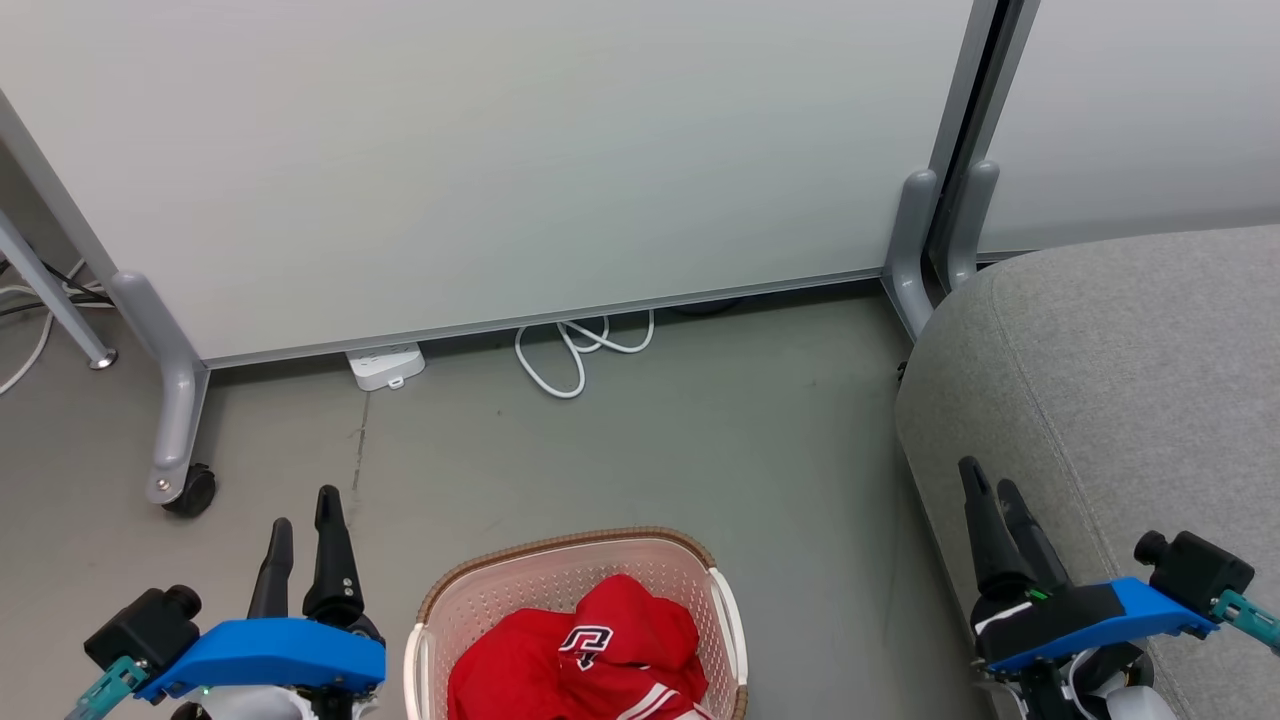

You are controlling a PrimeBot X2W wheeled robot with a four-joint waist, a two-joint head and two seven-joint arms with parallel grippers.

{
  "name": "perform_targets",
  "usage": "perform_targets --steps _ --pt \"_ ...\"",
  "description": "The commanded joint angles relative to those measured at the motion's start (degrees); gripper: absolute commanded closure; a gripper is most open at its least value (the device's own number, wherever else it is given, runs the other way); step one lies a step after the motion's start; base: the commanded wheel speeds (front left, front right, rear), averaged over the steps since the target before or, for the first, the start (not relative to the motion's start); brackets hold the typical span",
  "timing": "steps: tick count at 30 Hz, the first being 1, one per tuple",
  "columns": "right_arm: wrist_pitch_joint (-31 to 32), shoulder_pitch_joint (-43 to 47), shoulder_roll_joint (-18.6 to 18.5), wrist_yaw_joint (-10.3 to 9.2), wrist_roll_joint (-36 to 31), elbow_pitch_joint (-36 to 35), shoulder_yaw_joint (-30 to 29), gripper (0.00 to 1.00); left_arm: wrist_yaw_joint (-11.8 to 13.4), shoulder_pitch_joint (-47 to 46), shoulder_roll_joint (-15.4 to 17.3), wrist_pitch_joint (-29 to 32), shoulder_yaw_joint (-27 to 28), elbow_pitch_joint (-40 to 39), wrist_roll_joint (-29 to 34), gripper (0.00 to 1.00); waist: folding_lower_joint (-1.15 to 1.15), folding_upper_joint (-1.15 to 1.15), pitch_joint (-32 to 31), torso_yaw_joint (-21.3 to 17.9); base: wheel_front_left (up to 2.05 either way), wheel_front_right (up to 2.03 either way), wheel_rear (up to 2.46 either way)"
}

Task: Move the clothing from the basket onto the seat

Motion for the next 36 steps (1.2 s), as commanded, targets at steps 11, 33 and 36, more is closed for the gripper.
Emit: perform_targets --steps 11,33,36 --pt "-1.5 -1.7 -0.5 0.09 -9.2 -0.6 1.5 0.0 0.4 0.1 0.4 -2.2 -0.8 0.5 8.6 0.0 0.0 0.0 -0.2 0.0 0.0 0.0 0.0" --pt "-3.1 -2.1 -0.6 0.12 -22.6 -0.2 2.3 0.0 0.9 0.3 0.4 -5.5 -1.5 2.3 20.8 0.0 0.0 0.0 -0.2 0.0 0.0 0.0 0.0" --pt "-3.3 -2.1 -0.6 0.12 -24.2 -0.2 2.5 0.0 0.8 0.3 0.4 -5.8 -1.4 2.7 21.7 0.0 0.0 0.0 -0.2 0.0 0.0 0.0 0.0"
